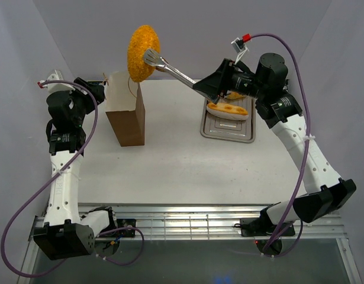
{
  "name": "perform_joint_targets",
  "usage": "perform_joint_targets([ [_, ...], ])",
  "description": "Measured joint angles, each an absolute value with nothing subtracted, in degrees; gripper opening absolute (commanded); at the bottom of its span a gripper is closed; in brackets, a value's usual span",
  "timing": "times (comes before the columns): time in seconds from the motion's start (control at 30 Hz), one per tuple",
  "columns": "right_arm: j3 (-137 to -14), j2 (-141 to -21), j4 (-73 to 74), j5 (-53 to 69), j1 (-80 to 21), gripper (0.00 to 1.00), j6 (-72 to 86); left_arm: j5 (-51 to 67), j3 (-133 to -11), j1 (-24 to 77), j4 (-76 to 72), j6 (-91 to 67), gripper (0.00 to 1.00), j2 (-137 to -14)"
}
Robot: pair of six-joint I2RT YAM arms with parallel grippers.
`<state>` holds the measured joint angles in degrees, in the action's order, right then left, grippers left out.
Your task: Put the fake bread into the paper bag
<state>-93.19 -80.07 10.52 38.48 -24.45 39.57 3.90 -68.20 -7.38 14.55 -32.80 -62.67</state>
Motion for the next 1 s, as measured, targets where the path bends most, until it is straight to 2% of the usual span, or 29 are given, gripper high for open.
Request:
perform_joint_targets([
  [0.2,-100.0,-84.2,10.6,34.9,-30.7,0.08,38.3,8.9,-66.5,-7.4,8.1,-33.9,0.78,-60.0],
  [0.47,-101.0,-88.2,11.0,29.8,-37.3,0.08,36.6,10.1,-62.6,-8.5,5.1,-34.7,0.77,-61.5],
  [0.9,-101.0,-89.4,13.9,23.4,-39.2,0.08,34.7,14.5,-58.8,-12.0,0.5,-38.9,0.7,-64.3],
  [1.0,-101.0,-89.4,14.0,22.6,-39.7,0.08,34.4,15.8,-58.0,-12.8,-1.1,-40.4,0.64,-65.4],
])
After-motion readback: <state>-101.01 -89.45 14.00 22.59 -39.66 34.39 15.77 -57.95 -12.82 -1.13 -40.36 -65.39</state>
